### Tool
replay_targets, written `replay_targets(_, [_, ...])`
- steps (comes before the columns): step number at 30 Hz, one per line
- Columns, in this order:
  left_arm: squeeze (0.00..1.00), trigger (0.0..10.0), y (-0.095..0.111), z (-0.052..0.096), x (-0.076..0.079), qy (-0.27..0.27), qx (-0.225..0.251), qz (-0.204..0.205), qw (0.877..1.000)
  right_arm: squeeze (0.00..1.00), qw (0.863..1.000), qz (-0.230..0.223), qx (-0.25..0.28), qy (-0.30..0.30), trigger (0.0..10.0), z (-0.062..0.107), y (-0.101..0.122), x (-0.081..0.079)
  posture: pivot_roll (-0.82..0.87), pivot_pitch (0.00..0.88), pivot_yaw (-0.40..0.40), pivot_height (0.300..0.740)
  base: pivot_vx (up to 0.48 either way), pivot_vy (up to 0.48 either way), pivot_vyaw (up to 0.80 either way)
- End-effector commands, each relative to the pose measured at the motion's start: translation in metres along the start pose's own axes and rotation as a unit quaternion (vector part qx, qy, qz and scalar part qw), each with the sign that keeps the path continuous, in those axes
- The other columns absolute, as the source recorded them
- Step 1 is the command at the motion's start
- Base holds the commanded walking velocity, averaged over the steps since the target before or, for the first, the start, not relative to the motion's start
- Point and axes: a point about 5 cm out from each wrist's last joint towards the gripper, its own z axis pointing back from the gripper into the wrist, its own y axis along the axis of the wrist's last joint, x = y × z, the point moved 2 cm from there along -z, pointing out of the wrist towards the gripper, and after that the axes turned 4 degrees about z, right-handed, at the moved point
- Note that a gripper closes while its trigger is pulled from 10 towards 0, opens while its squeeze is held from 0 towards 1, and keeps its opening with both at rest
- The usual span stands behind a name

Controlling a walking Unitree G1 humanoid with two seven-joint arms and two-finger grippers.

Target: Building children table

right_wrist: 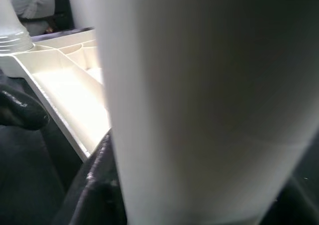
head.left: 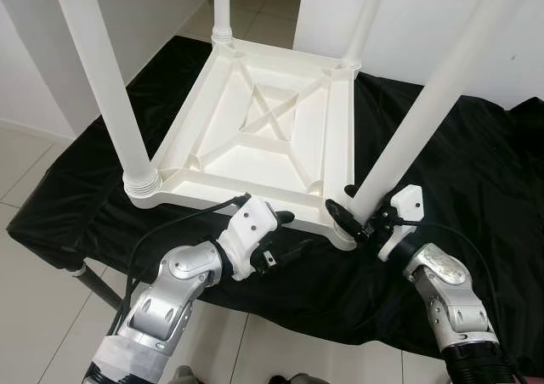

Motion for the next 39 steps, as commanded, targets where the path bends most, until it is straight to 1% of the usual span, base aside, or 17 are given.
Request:
replay_targets(1, [0.0, 10.0, 0.001, -0.002, -0.002, 0.019, 0.0, -0.009, 1.0, 0.0, 1.0, -0.006, -0.006, 0.014, 0.0, 0.002, -0.005, -0.003, 0.06, 0.066, -0.087, 0.74, 0.0, 0.0, 0.0])
replay_targets(5, [0.0, 10.0, 0.001, -0.002, -0.002, 0.019, 0.0, -0.011, 1.0, 0.0, 1.0, -0.007, -0.006, 0.016, 0.0, 0.002, -0.006, -0.003, 0.06, 0.067, -0.086, 0.74, 0.0, 0.0, 0.0])
replay_targets(6, [0.0, 10.0, 0.001, -0.002, -0.003, 0.02, 0.001, -0.012, 1.0, 0.0, 1.0, -0.008, -0.009, 0.01, 10.0, 0.002, -0.007, -0.002, 0.06, 0.067, -0.083, 0.74, 0.0, 0.0, 0.0])
replay_targets(9, [0.0, 10.0, 0.0, -0.003, -0.004, 0.023, 0.001, -0.014, 1.0, 0.0, 1.0, -0.008, -0.013, 0.001, 10.0, 0.003, -0.008, 0.0, 0.06, 0.068, -0.082, 0.74, 0.0, 0.0, 0.0])
replay_targets(12, [0.0, 10.0, 0.0, -0.003, -0.005, 0.027, 0.005, -0.015, 1.0, 0.0, 1.0, -0.011, -0.009, -0.011, 10.0, 0.003, -0.008, 0.0, 0.05, 0.068, -0.075, 0.74, 0.0, 0.0, 0.0])
replay_targets(13, [0.0, 10.0, -0.001, -0.002, -0.005, 0.029, 0.006, -0.012, 0.999, 0.0, 1.0, -0.012, -0.005, -0.024, 10.0, 0.003, -0.007, 0.001, 0.05, 0.069, -0.073, 0.74, 0.0, 0.0, 0.0])
replay_targets(15, [0.0, 10.0, -0.001, -0.002, -0.005, 0.029, 0.006, -0.012, 0.999, 0.0, 1.0, -0.012, -0.005, -0.024, 10.0, 0.003, -0.007, 0.001, 0.05, 0.069, -0.073, 0.74, 0.0, 0.0, 0.0])
replay_targets(16, [0.0, 10.0, -0.001, -0.002, -0.005, 0.028, 0.007, -0.011, 1.0, 0.0, 0.999, -0.014, 0.0, -0.038, 10.0, 0.003, -0.006, 0.001, 0.05, 0.071, -0.072, 0.74, 0.0, 0.0, 0.0])
replay_targets(18, [0.0, 10.0, -0.001, -0.002, -0.005, 0.028, 0.008, -0.011, 1.0, 0.0, 0.999, -0.015, 0.001, -0.042, 10.0, 0.003, -0.005, 0.001, 0.05, 0.071, -0.072, 0.74, 0.0, 0.0, 0.0])
replay_targets(23, [0.0, 10.0, -0.001, -0.002, -0.006, 0.028, 0.008, -0.012, 1.0, 0.0, 0.998, -0.021, 0.009, -0.052, 10.0, 0.003, -0.003, -0.002, 0.04, 0.073, -0.069, 0.74, 0.0, 0.0, 0.0])
replay_targets(27, [0.0, 10.0, 0.0, -0.003, -0.007, 0.028, 0.009, -0.015, 0.999, 0.0, 0.996, -0.028, 0.015, -0.086, 10.0, 0.003, 0.0, -0.008, 0.03, 0.079, -0.068, 0.74, 0.0, 0.0, 0.0])
replay_targets(28, [0.0, 10.0, 0.0, -0.003, -0.007, 0.028, 0.009, -0.015, 0.999, 0.0, 0.996, -0.028, 0.015, -0.086, 10.0, 0.003, 0.0, -0.008, 0.03, 0.079, -0.068, 0.74, 0.0, 0.0, 0.0])
replay_targets(31, [0.0, 10.0, -0.001, -0.005, -0.008, 0.03, 0.01, -0.017, 0.999, 0.0, 0.992, -0.032, 0.01, -0.12, 10.0, 0.004, -0.002, -0.011, 0.03, 0.081, -0.069, 0.74, 0.0, 0.0, 0.0])
replay_targets(33, [0.0, 10.0, -0.001, -0.005, -0.008, 0.03, 0.01, -0.017, 0.999, 0.0, 0.992, -0.032, 0.01, -0.12, 10.0, 0.004, -0.002, -0.011, 0.03, 0.081, -0.069, 0.74, 0.0, 0.0, 0.0])
replay_targets(39, [0.0, 10.0, -0.002, -0.004, -0.007, 0.026, 0.007, -0.016, 0.999, 0.0, 0.988, -0.033, 0.002, -0.153, 10.0, 0.006, -0.006, -0.014, 0.03, 0.08, -0.067, 0.74, 0.0, 0.0, 0.0])
